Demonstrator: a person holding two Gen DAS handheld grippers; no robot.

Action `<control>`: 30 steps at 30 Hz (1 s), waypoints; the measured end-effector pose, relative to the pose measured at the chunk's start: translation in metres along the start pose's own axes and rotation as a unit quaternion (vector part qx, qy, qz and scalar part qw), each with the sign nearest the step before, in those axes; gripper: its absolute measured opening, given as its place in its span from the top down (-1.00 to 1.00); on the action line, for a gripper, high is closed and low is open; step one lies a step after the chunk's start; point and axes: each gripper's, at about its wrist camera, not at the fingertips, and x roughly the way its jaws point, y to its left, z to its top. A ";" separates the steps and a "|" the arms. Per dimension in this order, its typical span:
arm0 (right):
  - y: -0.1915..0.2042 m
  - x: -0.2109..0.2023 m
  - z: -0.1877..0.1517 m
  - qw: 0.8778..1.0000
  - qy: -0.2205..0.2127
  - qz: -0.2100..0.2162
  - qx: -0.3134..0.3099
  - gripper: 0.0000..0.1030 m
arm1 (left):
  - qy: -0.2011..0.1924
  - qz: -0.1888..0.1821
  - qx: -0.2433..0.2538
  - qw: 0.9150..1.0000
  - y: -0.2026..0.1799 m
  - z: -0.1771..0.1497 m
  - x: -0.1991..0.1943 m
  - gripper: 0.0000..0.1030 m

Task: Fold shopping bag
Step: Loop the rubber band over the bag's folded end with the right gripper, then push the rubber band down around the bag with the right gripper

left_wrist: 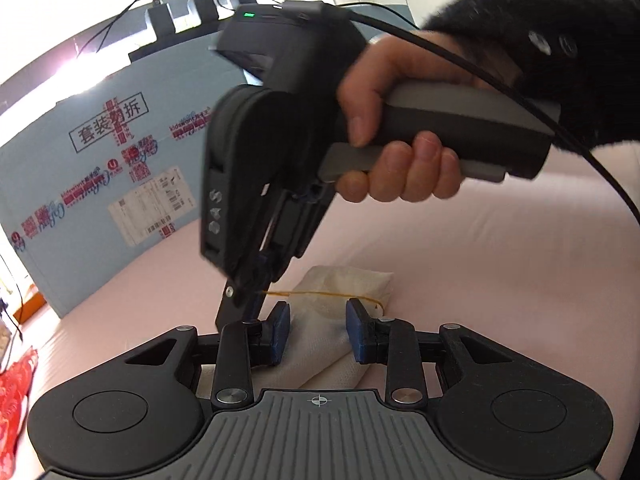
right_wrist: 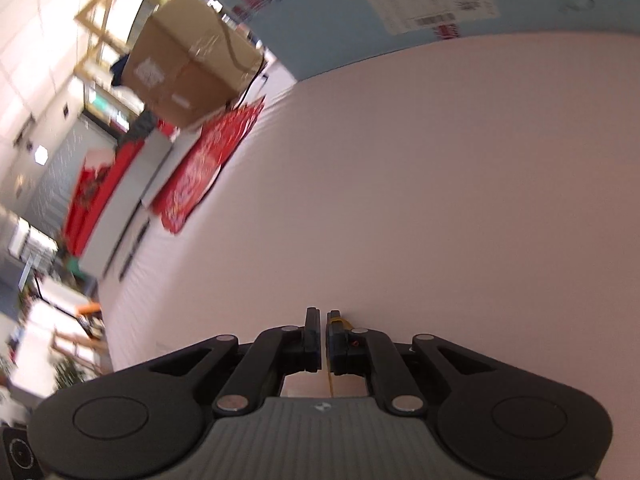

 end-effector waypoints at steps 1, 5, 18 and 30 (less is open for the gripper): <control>0.014 0.003 0.000 0.999 0.014 -0.011 -0.030 0.59 | 0.000 0.009 0.011 1.000 -0.004 0.000 0.000 0.46; 0.036 0.004 0.010 0.993 0.072 -0.061 -0.078 0.59 | -0.005 0.036 0.057 0.998 -0.018 0.000 -0.001 0.47; 0.110 0.000 0.025 0.939 0.190 -0.171 -0.231 0.08 | -0.014 0.100 0.172 0.980 -0.054 -0.008 -0.001 0.59; 0.028 -0.100 -0.015 0.987 -0.048 -0.091 -0.120 -0.12 | -0.021 -0.007 0.049 0.999 0.000 -0.004 -0.011 0.34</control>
